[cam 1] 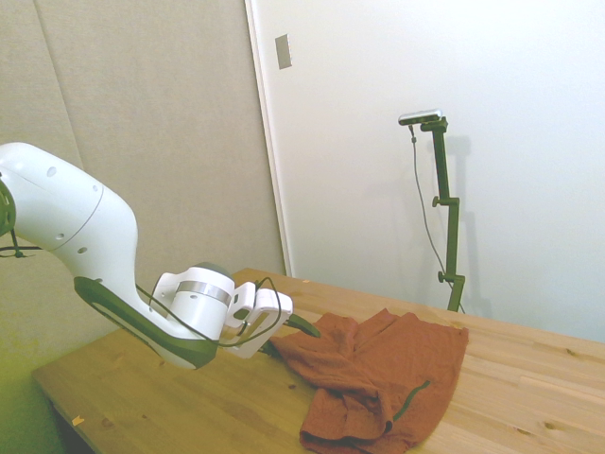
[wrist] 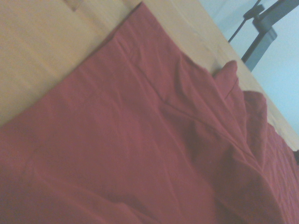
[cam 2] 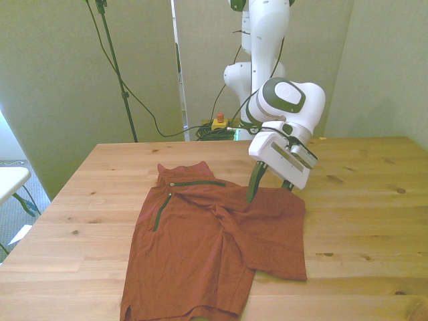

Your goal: Fold the shorts

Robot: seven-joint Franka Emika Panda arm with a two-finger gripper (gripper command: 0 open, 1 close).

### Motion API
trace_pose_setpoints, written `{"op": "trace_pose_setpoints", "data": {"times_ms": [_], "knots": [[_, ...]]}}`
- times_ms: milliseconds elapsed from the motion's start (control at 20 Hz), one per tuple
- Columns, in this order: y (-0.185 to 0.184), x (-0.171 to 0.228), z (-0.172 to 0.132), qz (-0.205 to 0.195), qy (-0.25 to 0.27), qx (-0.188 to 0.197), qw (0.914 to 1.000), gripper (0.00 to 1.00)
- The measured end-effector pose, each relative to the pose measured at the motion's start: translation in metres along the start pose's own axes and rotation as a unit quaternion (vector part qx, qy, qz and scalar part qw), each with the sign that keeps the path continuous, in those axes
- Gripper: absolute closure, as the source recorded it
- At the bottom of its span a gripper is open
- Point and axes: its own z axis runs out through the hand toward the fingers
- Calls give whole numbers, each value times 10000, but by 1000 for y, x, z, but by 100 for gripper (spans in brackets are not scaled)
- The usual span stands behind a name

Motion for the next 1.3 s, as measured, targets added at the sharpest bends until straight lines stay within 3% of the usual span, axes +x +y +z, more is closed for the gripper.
{"op": "trace_pose_setpoints", "data": {"times_ms": [1050,1300], "knots": [[-17,1,-10,177,40,192,9997,100],[-9,18,-9,347,199,59,9992,100]]}}
